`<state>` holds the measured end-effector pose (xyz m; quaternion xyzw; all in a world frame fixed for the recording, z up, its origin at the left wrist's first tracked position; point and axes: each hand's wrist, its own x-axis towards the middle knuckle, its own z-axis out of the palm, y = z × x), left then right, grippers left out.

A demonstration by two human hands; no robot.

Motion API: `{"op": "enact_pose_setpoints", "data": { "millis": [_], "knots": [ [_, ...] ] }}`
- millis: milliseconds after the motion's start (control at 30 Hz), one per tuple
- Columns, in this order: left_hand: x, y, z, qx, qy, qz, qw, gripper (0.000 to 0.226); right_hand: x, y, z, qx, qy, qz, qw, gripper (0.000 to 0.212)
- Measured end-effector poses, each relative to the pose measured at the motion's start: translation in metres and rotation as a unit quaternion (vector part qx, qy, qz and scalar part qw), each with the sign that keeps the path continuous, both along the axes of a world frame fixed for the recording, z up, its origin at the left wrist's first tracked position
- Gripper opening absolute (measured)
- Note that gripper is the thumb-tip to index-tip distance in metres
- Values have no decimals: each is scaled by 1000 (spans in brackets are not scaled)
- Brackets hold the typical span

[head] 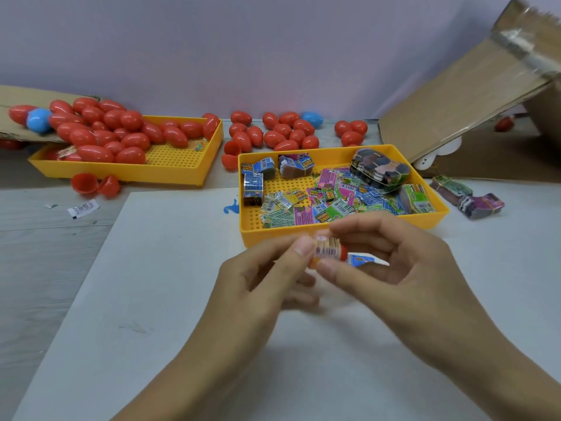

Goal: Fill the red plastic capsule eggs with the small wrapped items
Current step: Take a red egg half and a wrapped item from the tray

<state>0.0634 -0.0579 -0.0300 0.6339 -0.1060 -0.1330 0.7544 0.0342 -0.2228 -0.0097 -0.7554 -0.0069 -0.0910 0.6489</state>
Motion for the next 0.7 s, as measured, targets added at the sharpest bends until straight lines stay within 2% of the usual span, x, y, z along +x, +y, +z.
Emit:
{"op": "enact_pose_setpoints", "data": {
  "millis": [67,133,200,267,333,400,467,500,600,667,700],
  "knots": [
    [1,0,1,-22,26,-3,999,36,-4,3,-3,-61,-65,29,996,37],
    [2,2,1,-50,3,16,999,25,-4,3,-3,-45,-73,56,995,41],
    [3,4,2,-49,-53,27,997,29,-2,1,0,28,-29,45,998,43],
    [4,6,3,-41,-96,30,994,37,1,1,6,106,62,41,992,41],
    [3,6,5,-30,-142,18,989,48,1,3,9,123,130,75,981,37],
    [3,6,4,-27,-177,4,984,60,-1,4,7,105,104,79,986,32],
    [2,7,6,-41,-157,-2,987,68,-3,6,7,74,31,49,996,20],
    [2,7,7,-50,-123,1,991,68,-4,6,7,45,-3,30,999,23],
    [3,9,14,-96,-21,-23,995,47,-6,6,5,-42,-64,0,997,39],
    [4,10,13,-90,-29,-7,995,33,-8,7,7,-48,-67,11,997,44],
    [5,11,13,-88,-38,9,995,25,-8,8,9,-23,-59,19,998,45]
  ]
}}
